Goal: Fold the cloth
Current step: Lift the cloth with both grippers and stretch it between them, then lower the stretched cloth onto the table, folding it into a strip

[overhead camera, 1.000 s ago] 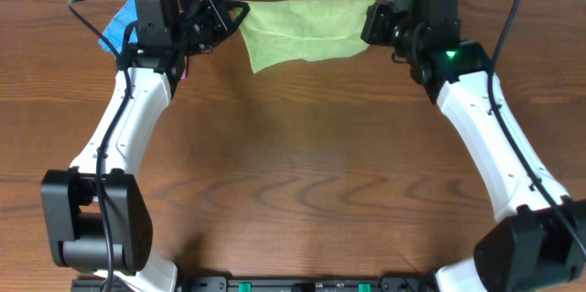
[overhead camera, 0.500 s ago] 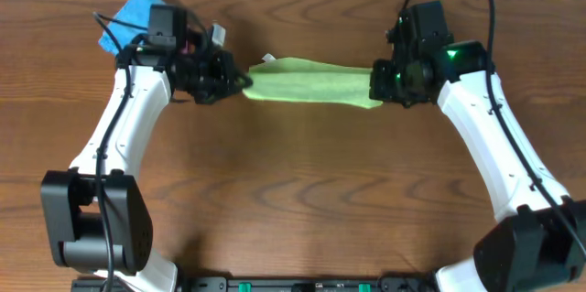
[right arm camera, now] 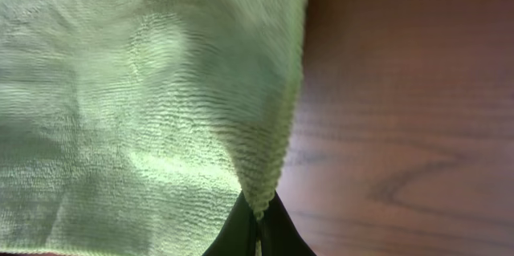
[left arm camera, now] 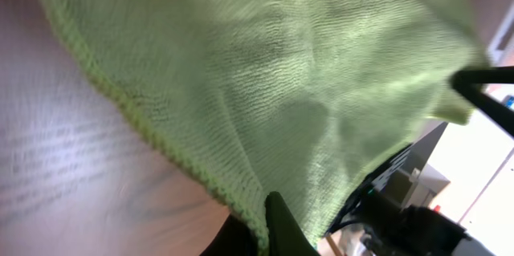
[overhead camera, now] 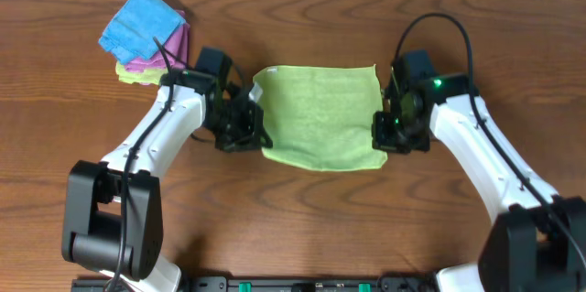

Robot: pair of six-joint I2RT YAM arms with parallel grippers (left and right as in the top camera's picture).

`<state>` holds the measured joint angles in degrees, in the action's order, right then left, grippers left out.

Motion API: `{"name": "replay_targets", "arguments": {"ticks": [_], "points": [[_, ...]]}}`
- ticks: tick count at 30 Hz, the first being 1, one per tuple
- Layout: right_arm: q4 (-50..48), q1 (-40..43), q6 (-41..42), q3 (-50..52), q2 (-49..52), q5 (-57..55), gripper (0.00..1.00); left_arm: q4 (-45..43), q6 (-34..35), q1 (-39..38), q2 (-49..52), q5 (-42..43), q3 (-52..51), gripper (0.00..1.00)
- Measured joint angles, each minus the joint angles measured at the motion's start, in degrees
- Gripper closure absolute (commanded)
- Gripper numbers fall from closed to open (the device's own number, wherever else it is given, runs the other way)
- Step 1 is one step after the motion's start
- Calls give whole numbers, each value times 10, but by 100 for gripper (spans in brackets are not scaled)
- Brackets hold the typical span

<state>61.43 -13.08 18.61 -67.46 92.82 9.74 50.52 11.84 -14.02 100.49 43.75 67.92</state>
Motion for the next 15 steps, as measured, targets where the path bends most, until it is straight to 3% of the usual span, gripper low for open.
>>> {"name": "replay_targets", "arguments": {"ticks": [9, 15], "points": [[-14, -7, 16, 112, -64, 7, 99, 46, -29, -1, 0, -5, -37, 94], [-69, -11, 28, 122, -67, 7, 99, 42, -31, -8, 0, -5, -37, 94]]}}
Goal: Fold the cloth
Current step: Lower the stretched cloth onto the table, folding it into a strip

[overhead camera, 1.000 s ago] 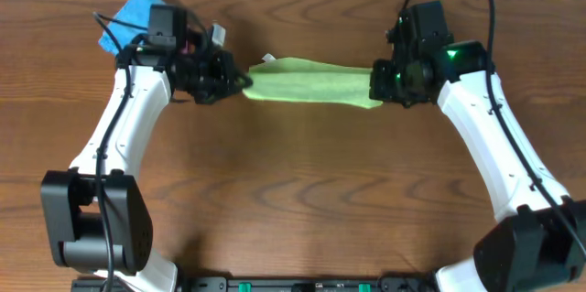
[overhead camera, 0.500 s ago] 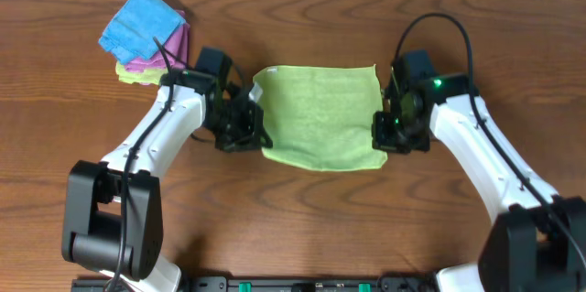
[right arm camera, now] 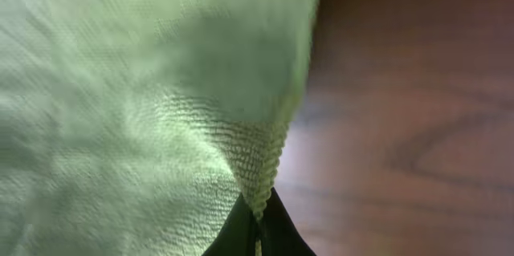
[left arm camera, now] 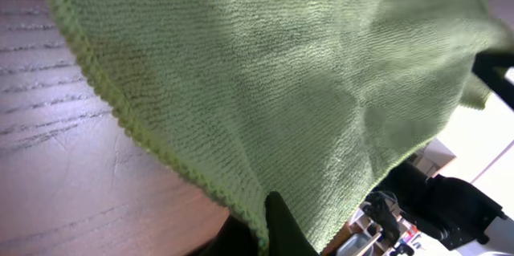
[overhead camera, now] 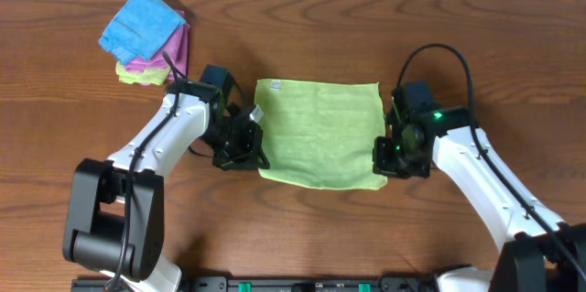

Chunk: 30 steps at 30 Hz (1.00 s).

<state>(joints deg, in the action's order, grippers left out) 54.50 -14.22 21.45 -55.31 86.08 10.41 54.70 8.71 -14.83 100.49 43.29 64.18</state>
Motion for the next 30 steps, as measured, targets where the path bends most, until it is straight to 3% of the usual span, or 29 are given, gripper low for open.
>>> {"name": "replay_targets", "arguments": {"ticks": [4, 11, 25, 30], "points": [[-64, 0, 10, 0, 0, -22, 99, -44, 10, 9, 0, 0, 0, 94], [-176, 0, 17, 0, 0, -68, 99, -204, 80, 56, 0, -6, -2, 94], [-338, 0, 18, 0, 56, -118, 99, -395, 164, 46, 2, -91, -2, 94], [-393, 0, 15, 0, 94, -138, 99, -456, 184, 38, 55, -108, -3, 94]]}}
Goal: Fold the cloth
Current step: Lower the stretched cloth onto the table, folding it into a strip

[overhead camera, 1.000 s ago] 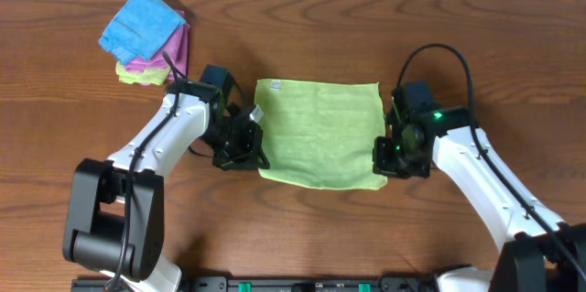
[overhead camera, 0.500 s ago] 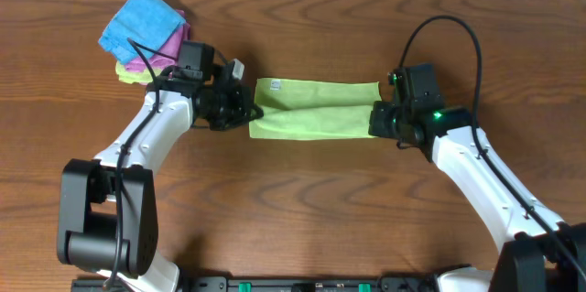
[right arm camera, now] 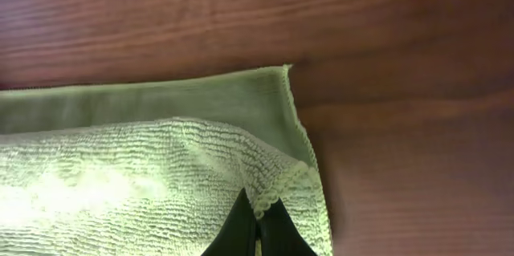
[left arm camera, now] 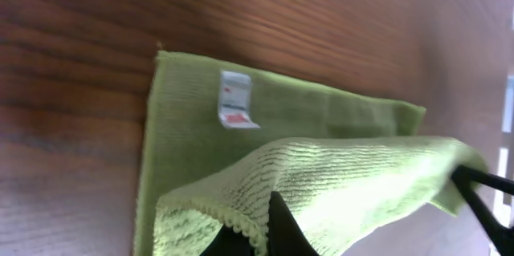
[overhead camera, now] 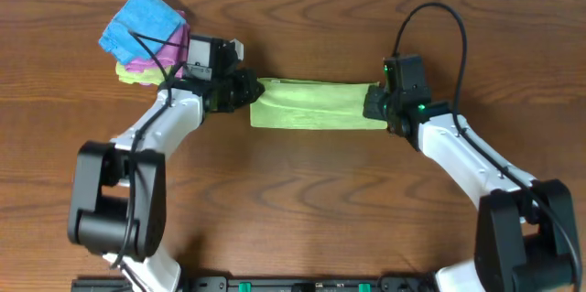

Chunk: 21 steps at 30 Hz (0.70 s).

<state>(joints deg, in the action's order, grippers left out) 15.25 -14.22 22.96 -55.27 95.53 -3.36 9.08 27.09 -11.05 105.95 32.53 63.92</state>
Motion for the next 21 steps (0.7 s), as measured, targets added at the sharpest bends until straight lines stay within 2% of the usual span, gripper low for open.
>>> {"name": "replay_targets", "arguments": {"ticks": [13, 15, 16, 19, 21], "points": [[-59, 0, -12, 0, 57, -21, 97, -35, 14, 0, 57, -4, 0, 93], [-57, 0, -14, 0, 57, -25, 88, -35, 16, -1, 58, -4, 0, 75], [-56, 0, -17, 0, 57, -30, 80, -35, 14, 0, 59, -5, 0, 66], [-45, 0, -20, 0, 57, -41, 58, -34, 11, 0, 59, -9, 0, 48], [-30, 0, -21, 0, 57, -42, 51, -33, 6, 0, 59, -10, 0, 40]]}}
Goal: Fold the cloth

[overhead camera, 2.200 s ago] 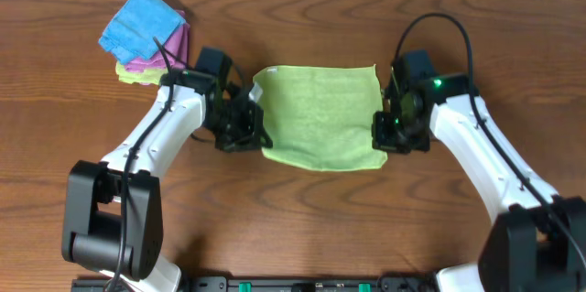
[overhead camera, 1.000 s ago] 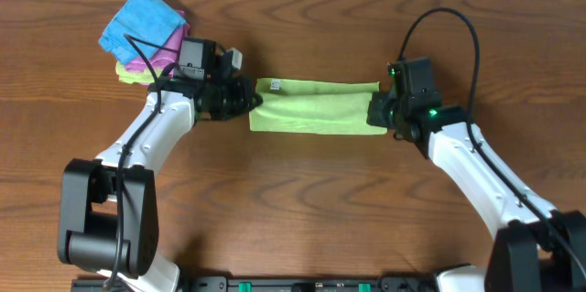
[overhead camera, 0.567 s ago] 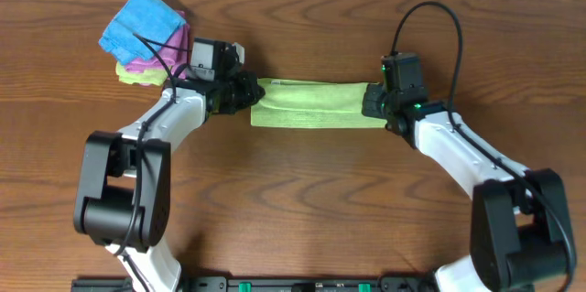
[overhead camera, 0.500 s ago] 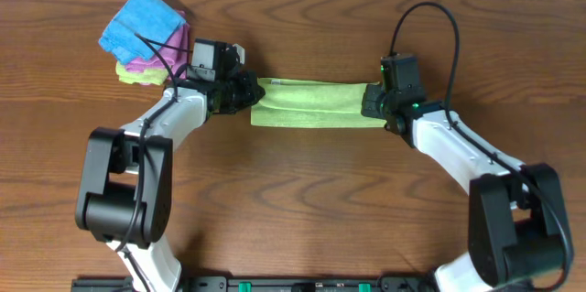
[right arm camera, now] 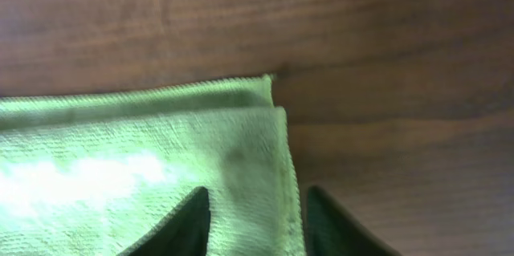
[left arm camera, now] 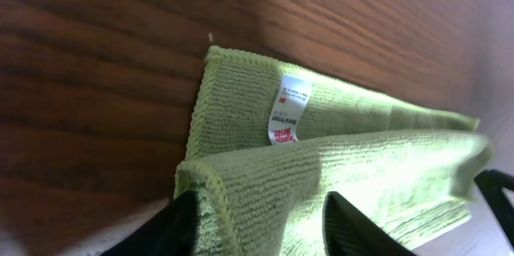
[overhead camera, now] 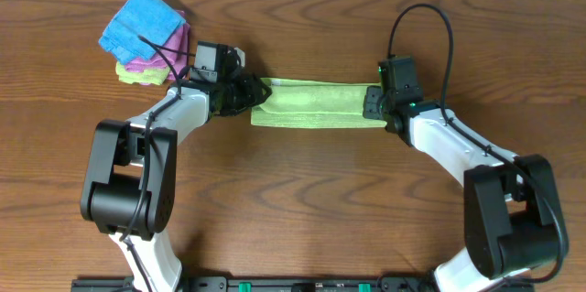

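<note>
The lime-green cloth [overhead camera: 316, 102] lies on the table as a narrow strip, folded in half with its long edges together. In the left wrist view its two layers [left arm camera: 337, 160] are stacked, a white tag [left arm camera: 282, 121] showing on the lower one. My left gripper [overhead camera: 249, 98] is at the strip's left end, open, its fingers [left arm camera: 183, 225] astride the top layer's corner. My right gripper [overhead camera: 374, 104] is at the right end, also open, with the cloth's end [right arm camera: 241, 160] lying flat between its fingers [right arm camera: 325, 222].
A stack of folded cloths, blue [overhead camera: 142, 19] over pink and yellow, sits at the far left corner just behind my left arm. The brown wooden table [overhead camera: 302, 210] stretches out in front of the strip.
Both grippers were shut on the top layer's corners and are now open. The corners have dropped flat onto the lower layer. The arms have barely shifted.
First both grippers held the cloth's near corners raised, the cloth spread wide between them. A moment later it was much the same. Then the near edge lay over the far edge, still pinched. Now the cloth rests released as a half-folded strip.
</note>
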Robot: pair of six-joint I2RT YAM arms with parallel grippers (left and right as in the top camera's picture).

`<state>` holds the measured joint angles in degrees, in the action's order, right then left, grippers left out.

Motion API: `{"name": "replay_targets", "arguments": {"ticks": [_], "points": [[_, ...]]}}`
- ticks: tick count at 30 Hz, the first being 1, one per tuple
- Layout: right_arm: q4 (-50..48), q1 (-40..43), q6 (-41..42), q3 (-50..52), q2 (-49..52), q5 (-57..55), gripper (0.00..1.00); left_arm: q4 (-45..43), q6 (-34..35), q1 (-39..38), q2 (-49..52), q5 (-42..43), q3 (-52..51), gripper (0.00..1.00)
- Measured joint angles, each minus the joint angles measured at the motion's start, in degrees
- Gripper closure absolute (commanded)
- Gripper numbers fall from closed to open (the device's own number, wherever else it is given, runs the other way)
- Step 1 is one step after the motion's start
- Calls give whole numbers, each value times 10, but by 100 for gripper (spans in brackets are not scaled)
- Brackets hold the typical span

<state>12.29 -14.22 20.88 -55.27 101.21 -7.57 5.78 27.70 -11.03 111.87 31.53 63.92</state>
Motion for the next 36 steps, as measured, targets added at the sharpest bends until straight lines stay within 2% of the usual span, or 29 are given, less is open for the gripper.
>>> {"name": "replay_targets", "arguments": {"ticks": [6, 10, 15, 36], "points": [[36, 0, -1, 0, -11, -2, 44, 10, -11, 2, 0, 13, 0, 18], [39, 0, -1, 0, -57, -3, 44, 34, -22, 23, -10, 15, 0, 14], [39, 0, -1, 0, -94, -5, 45, 36, -22, 53, -42, 13, 0, 14], [39, 0, 0, 0, -94, -4, 46, -14, 43, 25, -31, 27, 0, 19]]}}
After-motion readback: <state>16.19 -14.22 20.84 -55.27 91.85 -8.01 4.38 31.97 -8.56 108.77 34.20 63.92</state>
